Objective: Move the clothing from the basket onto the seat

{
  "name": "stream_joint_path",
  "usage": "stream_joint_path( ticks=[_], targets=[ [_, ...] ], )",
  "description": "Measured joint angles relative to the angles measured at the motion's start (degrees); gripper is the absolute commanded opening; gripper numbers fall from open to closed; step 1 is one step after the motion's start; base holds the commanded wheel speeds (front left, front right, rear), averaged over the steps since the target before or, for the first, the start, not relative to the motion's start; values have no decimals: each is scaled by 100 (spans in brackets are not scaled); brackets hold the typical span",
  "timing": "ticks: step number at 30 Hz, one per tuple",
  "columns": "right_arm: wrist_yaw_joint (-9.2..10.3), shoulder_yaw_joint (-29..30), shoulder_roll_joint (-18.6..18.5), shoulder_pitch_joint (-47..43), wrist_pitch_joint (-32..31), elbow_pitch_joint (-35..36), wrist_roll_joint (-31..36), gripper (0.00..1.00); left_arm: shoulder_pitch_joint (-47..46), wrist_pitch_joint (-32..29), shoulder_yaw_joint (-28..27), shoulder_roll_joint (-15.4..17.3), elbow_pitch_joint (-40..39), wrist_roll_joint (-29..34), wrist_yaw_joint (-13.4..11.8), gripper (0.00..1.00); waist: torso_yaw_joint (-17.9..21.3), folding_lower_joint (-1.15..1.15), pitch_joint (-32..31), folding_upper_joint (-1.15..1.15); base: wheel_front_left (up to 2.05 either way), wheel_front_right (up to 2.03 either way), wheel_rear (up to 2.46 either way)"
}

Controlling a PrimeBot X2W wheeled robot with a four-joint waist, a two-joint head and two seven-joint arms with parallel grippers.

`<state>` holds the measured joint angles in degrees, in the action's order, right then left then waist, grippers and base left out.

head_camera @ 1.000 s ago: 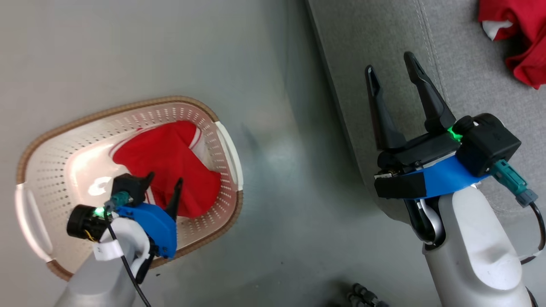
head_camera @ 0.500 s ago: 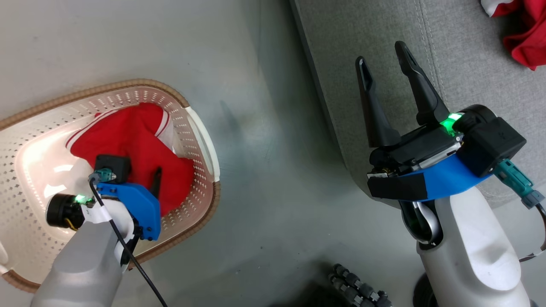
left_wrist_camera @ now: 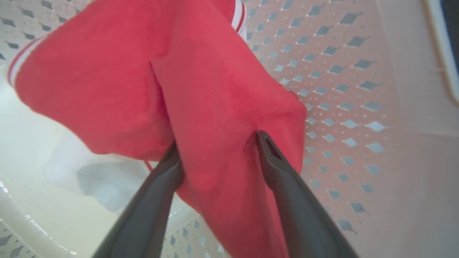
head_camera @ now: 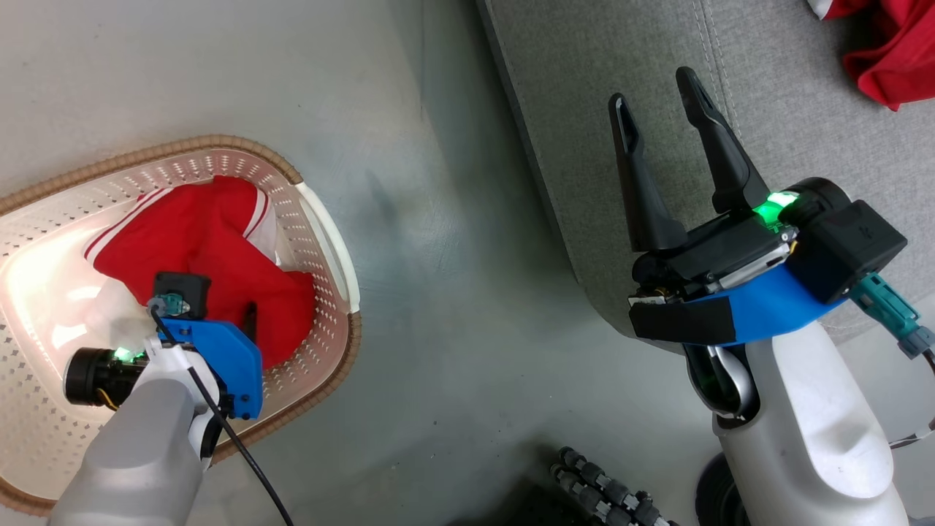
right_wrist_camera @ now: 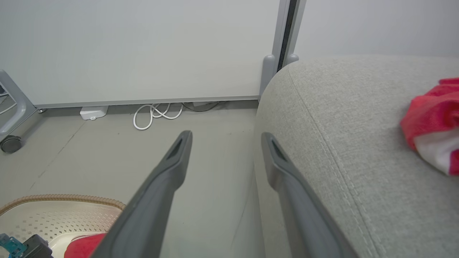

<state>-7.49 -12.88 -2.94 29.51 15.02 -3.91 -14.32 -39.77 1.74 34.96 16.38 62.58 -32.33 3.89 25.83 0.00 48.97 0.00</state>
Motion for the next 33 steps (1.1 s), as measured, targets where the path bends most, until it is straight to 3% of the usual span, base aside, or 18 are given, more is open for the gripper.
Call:
stream_joint_path(
  ticks=[2, 3, 4, 6, 7, 8, 21, 33],
  targets=[
    [0, 2, 0, 0, 0, 0, -3, 100, 0, -47, 35, -4, 38, 4, 1, 100, -1, 0, -8, 0, 0, 0, 0],
    [0, 5, 0, 0, 0, 0, -3, 100, -2, -52, 44, -7, 49, 4, 8, 84, -4, 0, -12, 0, 0, 0, 0],
    [0, 10, 0, 0, 0, 0, -3, 100, -7, -65, 51, -10, 56, 3, 12, 46, -9, 0, -15, 0, 0, 0, 0],
    [0, 21, 0, 0, 0, 2, 0, 100, -23, -93, 56, -33, 79, -14, 16, 25, -22, 0, -19, 0, 0, 0, 0],
    [0, 25, 0, 0, 0, 2, 7, 100, -25, -101, 65, -44, 89, -32, 19, 4, -28, 0, -23, 0, 0, 0, 0],
    [0, 34, 0, 0, 1, 2, 10, 100, -25, -101, 75, -55, 97, -37, 26, 0, -37, 0, -27, 0, 0, 0, 0],
    [0, 68, 0, 24, 1, -89, 94, 100, -23, -156, 188, -145, 158, -99, 146, 0, -158, 0, -145, 0, 0, 0, 0],
    [0, 154, 1, -65, 1, -355, 266, 100, 101, 112, 313, -485, 245, -151, 192, 0, -477, 1, -828, 0, 0, 0, 0]
  ],
)
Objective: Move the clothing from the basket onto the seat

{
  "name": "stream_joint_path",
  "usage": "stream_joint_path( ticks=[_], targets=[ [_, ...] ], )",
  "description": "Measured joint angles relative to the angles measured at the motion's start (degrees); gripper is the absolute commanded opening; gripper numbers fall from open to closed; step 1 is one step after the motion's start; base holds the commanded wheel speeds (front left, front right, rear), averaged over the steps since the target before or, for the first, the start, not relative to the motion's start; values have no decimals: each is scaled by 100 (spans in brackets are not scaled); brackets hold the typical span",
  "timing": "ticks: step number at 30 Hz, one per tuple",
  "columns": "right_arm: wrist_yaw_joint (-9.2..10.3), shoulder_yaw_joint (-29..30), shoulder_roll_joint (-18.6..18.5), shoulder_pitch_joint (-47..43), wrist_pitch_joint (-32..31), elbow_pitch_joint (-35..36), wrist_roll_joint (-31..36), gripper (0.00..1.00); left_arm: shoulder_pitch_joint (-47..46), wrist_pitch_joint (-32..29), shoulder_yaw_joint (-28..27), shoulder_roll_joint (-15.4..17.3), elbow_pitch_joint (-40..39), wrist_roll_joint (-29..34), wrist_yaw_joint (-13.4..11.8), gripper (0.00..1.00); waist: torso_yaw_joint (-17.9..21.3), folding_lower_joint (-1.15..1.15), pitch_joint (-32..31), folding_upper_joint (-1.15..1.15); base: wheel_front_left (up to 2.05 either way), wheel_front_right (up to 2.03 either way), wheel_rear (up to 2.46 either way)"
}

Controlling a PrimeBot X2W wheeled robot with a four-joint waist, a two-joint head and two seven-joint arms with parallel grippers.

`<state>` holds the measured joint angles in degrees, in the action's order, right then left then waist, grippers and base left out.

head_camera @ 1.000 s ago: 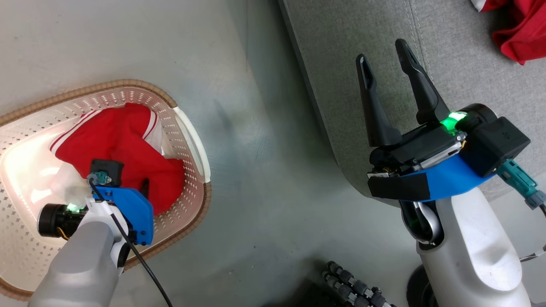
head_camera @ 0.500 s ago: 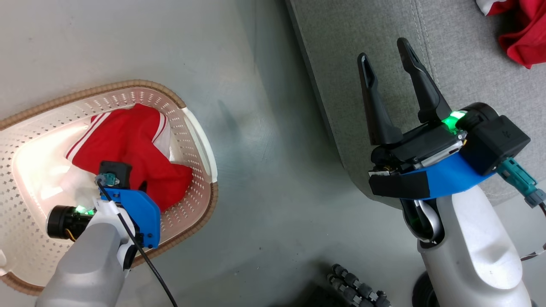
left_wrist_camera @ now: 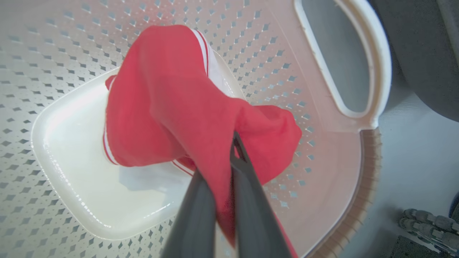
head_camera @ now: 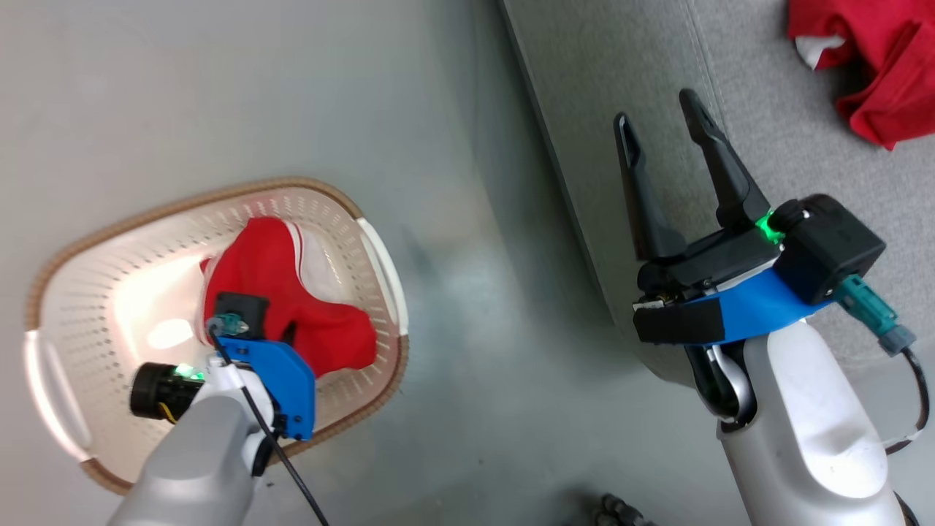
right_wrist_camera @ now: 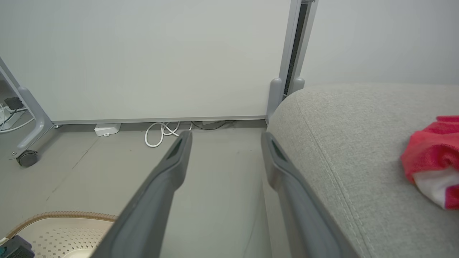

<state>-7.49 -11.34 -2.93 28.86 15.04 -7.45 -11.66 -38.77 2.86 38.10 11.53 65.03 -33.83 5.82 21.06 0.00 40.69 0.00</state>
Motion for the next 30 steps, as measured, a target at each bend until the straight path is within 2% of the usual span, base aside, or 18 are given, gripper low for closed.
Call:
stream_joint_path(
  ticks=[15, 30],
  targets=[
    [0, 125, 5, -527, -22, -510, 546, 100, 365, 485, 371, -649, -76, -258, 132, 0, -767, 1, -1603, 0, 0, 0, 0],
    [0, 199, 5, -1223, -434, -466, 575, 100, 562, 837, 1013, -775, -872, -937, 140, 0, -1517, 1, -3232, 0, 0, 0, 0]
  ],
)
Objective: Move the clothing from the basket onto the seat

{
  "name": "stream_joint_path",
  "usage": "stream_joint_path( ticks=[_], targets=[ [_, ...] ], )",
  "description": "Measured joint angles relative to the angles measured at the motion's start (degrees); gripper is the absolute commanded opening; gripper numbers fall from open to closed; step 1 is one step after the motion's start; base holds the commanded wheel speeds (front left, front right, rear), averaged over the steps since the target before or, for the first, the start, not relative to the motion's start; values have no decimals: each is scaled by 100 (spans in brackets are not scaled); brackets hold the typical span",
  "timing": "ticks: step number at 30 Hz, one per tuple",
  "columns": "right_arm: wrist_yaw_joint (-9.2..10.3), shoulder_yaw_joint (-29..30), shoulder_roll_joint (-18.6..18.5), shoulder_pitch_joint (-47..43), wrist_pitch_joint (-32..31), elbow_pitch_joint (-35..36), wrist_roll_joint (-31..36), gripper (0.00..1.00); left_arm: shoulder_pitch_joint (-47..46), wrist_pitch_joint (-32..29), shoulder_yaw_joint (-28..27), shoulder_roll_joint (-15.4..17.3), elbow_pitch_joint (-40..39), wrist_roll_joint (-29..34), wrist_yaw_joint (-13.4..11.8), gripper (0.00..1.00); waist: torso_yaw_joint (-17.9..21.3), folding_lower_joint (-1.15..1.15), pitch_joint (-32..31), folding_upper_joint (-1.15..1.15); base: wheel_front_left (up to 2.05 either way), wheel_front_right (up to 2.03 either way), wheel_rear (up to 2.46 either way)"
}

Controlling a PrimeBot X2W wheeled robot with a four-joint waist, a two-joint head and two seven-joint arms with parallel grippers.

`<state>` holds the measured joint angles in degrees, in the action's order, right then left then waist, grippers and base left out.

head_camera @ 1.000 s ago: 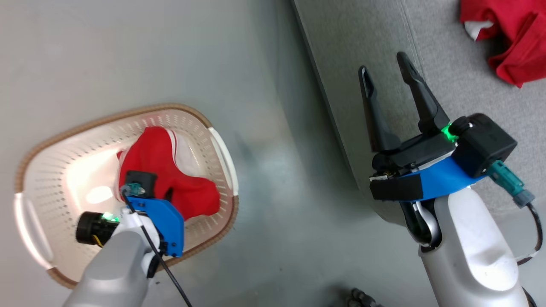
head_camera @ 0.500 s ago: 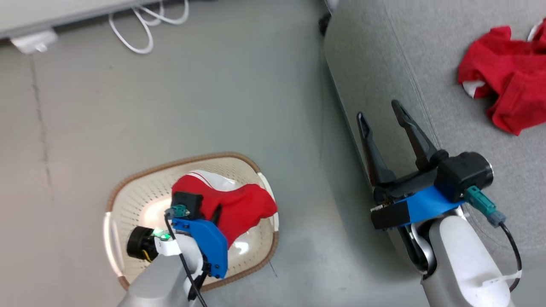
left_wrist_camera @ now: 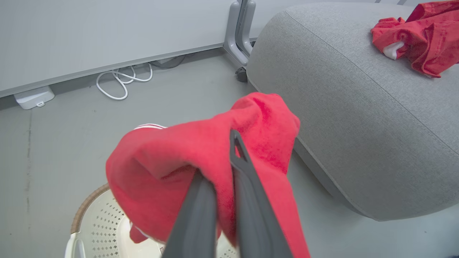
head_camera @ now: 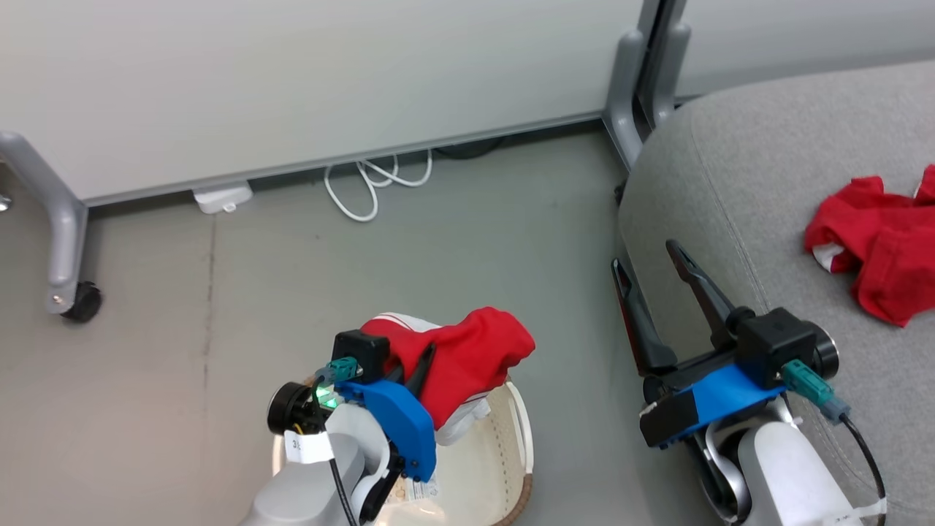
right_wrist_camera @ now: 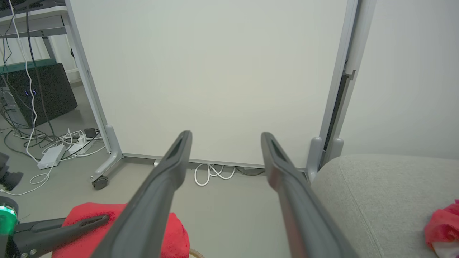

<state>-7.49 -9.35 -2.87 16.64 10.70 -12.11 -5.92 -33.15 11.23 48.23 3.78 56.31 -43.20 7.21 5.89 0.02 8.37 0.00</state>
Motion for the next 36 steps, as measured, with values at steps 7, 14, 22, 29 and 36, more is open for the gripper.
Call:
stream_joint_path(
  ticks=[7, 14, 22, 29, 36],
  targets=[
    [0, -10, 0, -325, -156, 55, 7, 100, -202, 34, 212, -16, -293, -246, 0, 0, -241, 0, -448, 0, 0, 0, 0],
    [0, -8, -1, -458, -245, 135, 14, 100, -549, 23, 385, -38, -575, -359, 0, 0, -338, -1, -704, 0, 0, 0, 0],
    [0, -36, -1, -566, -299, 151, 12, 100, -882, -32, 497, -66, -755, -485, 0, 0, -398, -1, -839, 0, 0, 0, 0],
    [0, -79, -1, -627, -305, 136, -21, 100, -985, -47, 603, -81, -805, -594, 0, 0, -403, -1, -919, 0, 0, 0, 0],
    [0, -165, -1, -627, -342, 87, -27, 100, -989, -37, 710, -87, -765, -724, 1, 0, -395, -1, -925, 0, 0, 0, 0]
  ],
)
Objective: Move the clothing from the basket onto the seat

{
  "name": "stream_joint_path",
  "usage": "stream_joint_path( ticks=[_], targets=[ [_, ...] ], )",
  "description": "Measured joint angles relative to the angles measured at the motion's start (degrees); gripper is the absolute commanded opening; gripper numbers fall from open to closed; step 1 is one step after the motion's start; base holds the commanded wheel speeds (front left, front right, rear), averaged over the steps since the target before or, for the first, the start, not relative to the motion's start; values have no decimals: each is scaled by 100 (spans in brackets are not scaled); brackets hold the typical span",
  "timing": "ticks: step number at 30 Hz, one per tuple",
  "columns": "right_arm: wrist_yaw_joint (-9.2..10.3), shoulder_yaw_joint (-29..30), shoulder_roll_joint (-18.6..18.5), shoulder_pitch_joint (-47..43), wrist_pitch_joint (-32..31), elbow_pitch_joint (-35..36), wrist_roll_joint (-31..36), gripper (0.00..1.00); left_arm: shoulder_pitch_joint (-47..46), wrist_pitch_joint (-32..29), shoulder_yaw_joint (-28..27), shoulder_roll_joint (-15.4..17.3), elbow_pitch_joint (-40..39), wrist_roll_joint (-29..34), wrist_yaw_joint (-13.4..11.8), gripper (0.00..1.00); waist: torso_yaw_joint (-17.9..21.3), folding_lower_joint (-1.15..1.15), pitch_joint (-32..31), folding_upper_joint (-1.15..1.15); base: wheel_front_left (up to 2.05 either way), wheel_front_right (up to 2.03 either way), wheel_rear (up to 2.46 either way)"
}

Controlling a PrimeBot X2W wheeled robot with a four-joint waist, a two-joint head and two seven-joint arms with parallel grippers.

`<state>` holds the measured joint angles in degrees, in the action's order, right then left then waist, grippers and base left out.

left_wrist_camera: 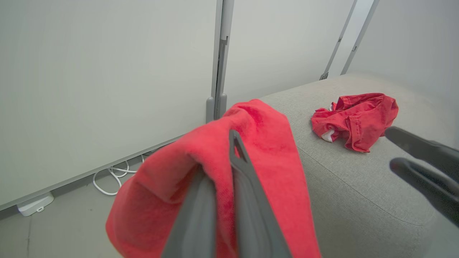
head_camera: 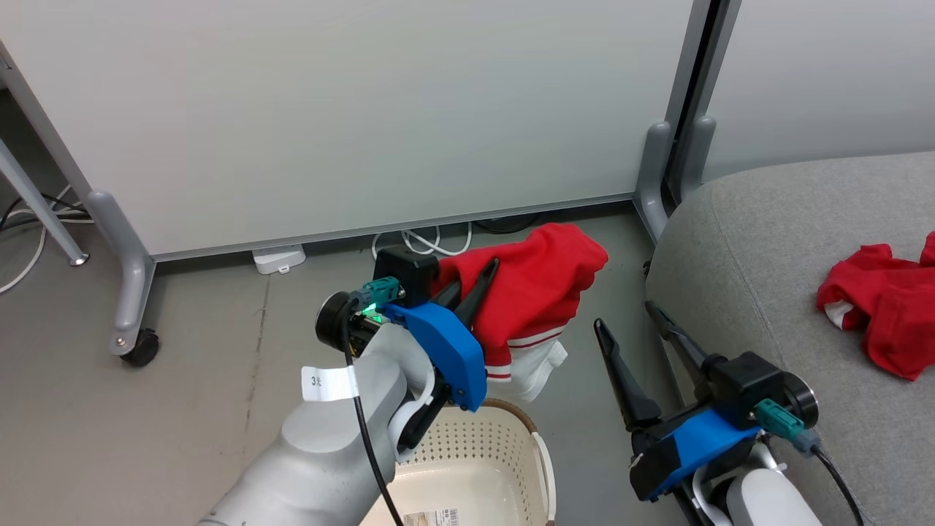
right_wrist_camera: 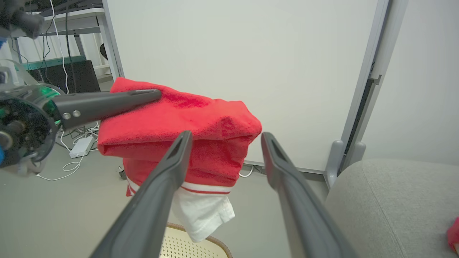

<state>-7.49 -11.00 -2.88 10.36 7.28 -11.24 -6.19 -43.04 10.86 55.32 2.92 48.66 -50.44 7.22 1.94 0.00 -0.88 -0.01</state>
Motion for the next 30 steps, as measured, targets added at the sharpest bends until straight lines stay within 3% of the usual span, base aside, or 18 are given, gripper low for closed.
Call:
stream_joint_path(
  ticks=[6, 13, 30],
  targets=[
    [0, -378, 1, 15, -123, -322, -40, 100, 1, 10, 89, 0, -10, -82, -3, 0, -11, 0, 13, 0, 0, 0, 0],
    [0, -1063, 3, 460, -156, -1181, -267, 100, -36, 8, 201, 0, -80, -142, -14, 0, -65, 0, 38, 0, 0, 0, 0],
    [0, -2586, 3, 1985, 449, -3398, -1688, 100, -199, -20, 592, -2, -322, -321, -20, 0, -280, 0, 136, 0, 0, 0, 0]
  ],
)
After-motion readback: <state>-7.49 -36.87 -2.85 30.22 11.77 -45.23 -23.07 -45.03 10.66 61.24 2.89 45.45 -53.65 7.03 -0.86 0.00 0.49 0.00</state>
